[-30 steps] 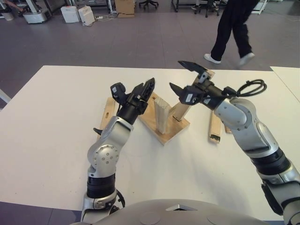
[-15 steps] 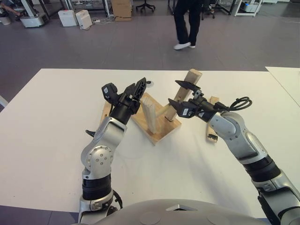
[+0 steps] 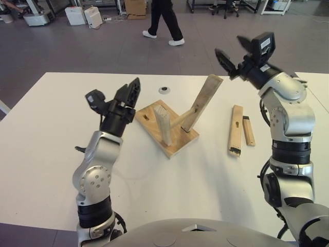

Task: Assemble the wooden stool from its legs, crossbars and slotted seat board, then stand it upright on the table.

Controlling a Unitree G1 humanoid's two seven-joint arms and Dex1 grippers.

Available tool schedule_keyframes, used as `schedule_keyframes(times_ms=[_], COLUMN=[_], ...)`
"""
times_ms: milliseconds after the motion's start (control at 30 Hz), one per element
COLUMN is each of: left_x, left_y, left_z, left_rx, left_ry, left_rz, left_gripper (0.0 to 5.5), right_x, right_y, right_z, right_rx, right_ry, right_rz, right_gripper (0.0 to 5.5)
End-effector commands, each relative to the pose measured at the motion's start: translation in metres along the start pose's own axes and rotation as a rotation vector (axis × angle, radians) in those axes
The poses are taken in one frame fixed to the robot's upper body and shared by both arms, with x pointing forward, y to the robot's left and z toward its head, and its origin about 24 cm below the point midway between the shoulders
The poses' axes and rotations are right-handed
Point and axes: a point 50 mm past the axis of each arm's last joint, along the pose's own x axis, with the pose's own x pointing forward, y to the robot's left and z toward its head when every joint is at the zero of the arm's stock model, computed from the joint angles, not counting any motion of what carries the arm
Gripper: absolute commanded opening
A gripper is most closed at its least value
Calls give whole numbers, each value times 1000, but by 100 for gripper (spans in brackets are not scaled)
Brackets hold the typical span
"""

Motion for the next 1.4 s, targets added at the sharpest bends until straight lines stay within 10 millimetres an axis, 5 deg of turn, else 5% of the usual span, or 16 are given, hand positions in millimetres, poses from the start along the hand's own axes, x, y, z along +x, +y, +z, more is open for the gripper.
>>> schedule_keyframes(times_ms=[33, 200, 467, 667, 767, 967, 1067, 1200, 1333, 1400], left_x=[-12, -29, -43, -17, 6, 9, 10, 10, 21, 35], left_y=[-12, -33, -24, -19, -36, -40, -40, -44, -39, -13], left_z=[11, -9, -27, -63, -88, -89, -85, -49, 50, 84], left_rx=[-15, 1, -19, 15, 11, 2, 15, 30, -41, 48], left_ry=[-57, 126, 181, 289, 347, 321, 311, 216, 0, -85], left_rz=[-101, -324, -320, -400, -503, -485, -483, -517, -620, -511], left_gripper=[327, 327, 327, 327, 327, 327, 327, 327, 327, 327], right_x=[-10, -17, -14, -13, -11, -14, -10, -3, -5, -5], right_y=[-4, 1, 24, 31, 34, 46, 23, -1, 2, 2], right_z=[-7, -12, -25, -29, -30, -37, -37, -23, -38, -40], right_rx=[310, 541, 679, 693, 690, 686, 640, 589, 578, 570], right_ry=[37, 97, 185, 208, 213, 250, 223, 155, 203, 207], right_rz=[40, 130, 250, 283, 298, 343, 223, 167, 208, 230], right_gripper=[381, 381, 381, 381, 381, 381, 381, 381, 381, 381])
